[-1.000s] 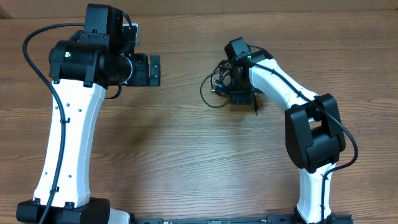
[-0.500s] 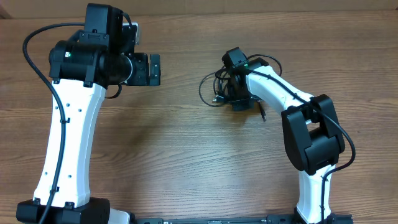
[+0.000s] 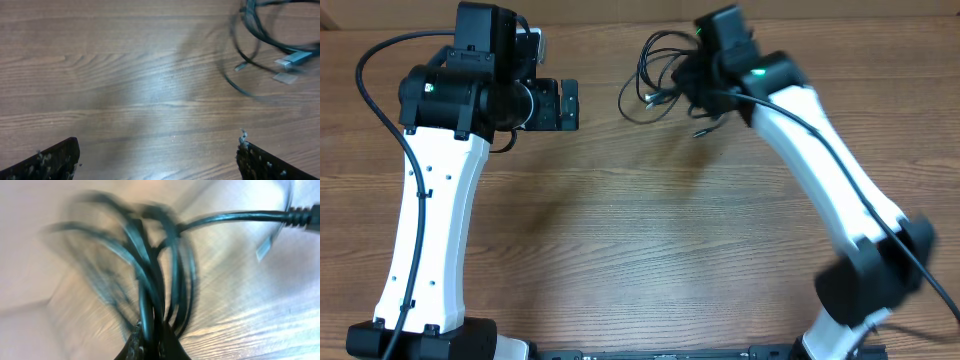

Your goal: Untangle cables

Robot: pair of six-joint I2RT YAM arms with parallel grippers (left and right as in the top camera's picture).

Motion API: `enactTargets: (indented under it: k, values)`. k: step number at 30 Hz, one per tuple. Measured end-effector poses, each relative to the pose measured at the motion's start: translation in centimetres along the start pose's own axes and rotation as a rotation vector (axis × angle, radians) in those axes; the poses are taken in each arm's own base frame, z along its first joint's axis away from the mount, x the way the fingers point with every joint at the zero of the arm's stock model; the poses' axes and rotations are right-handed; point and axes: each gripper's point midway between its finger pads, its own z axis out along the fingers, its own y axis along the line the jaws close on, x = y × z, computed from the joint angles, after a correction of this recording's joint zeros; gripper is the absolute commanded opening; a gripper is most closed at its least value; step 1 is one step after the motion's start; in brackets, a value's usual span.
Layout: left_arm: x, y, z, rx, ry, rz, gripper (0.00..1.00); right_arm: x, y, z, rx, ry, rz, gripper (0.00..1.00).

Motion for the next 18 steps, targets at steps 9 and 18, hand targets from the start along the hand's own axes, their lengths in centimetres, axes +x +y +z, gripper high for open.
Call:
enactTargets:
  k: [9,18]
  values:
    - [-4.6,-6.9,1.1,0.397,-0.14,0.13,1.0,1.7,-1.2,-4.5,0.043,0.046,-0.428,0.04]
    - [-7.1,-12.5,2.3,0.784,-0.155,0.129,1.0,4.3,-1.9,-3.4,0.081,0.12,-0.592,0.04]
